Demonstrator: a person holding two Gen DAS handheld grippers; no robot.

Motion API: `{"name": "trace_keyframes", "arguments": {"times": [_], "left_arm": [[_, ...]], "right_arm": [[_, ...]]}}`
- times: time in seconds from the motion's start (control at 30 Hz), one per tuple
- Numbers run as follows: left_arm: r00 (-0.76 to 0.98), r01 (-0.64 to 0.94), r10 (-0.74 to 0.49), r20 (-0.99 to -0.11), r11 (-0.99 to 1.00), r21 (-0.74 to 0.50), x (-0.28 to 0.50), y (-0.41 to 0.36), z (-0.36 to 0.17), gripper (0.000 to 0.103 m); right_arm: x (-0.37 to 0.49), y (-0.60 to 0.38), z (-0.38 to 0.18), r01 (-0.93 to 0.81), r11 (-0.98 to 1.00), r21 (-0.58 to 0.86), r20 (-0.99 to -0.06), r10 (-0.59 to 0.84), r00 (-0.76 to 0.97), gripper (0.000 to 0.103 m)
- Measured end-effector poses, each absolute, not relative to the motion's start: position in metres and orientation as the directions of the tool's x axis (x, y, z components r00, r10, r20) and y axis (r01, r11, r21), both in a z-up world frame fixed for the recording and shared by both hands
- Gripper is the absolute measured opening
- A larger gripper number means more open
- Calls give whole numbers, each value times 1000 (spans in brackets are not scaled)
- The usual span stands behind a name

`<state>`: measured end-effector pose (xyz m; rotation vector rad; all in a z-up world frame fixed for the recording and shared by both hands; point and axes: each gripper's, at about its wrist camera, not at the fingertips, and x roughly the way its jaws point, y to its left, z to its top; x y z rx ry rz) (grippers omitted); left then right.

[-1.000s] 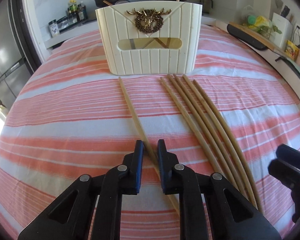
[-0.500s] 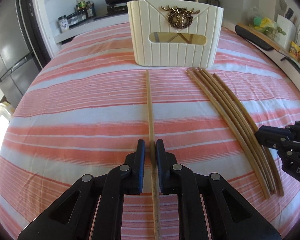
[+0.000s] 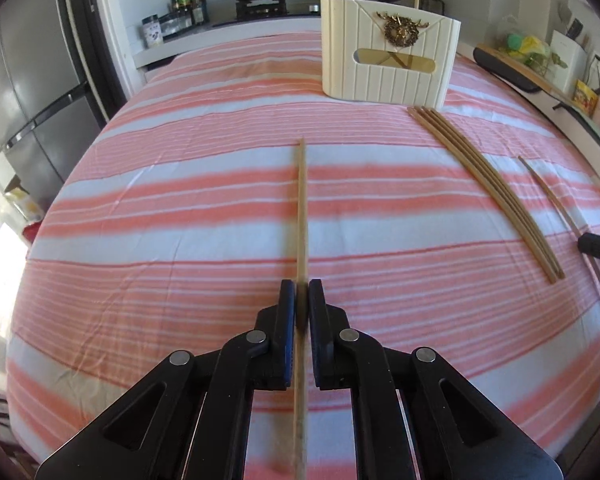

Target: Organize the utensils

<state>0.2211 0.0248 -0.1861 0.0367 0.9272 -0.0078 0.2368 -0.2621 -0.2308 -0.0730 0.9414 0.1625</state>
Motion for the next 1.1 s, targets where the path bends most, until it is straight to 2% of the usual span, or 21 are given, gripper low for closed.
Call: {"name": "trace_keyframes", "arguments": {"times": [0.03,0.1,0.13,0.17,0.23,0.3,0.4,0.63,1.1], "left_arm": [[598,21,8,-802,999,26,217,27,-186,22],[595,14,4,-804,1000,15,214,29,-186,70],[596,10,-2,-803,1000,4,214,30,-186,76],[595,6,-4,-804,1000,-1,215,29,-188,77],[587,6,4,-809,1000,10,218,28,-192,81],[586,0,25,-810,1000,31,222,27,-193,91],[569,-14,19,-822,1000,14,226,34,-196,100],[567,-14,19,-823,1000,13,227,34,-199,102],[572,-16,13,-820,1000,5,224,36,-199,102]], "right_arm": [[234,-266,-231,-164,986,13,-804,108,585,8],[227,-270,-231,-165,986,5,-799,103,592,18],[226,-270,-233,-167,986,4,-797,105,595,37],[226,-269,-234,-173,985,12,-793,115,598,50],[225,-264,-234,-189,982,11,-789,125,602,51],[223,-256,-236,-217,976,-13,-787,124,605,54],[224,-252,-240,-218,975,-36,-770,112,628,55],[217,-254,-246,-195,980,-33,-713,113,692,56],[215,-253,-247,-198,979,-40,-705,113,701,56]]}}
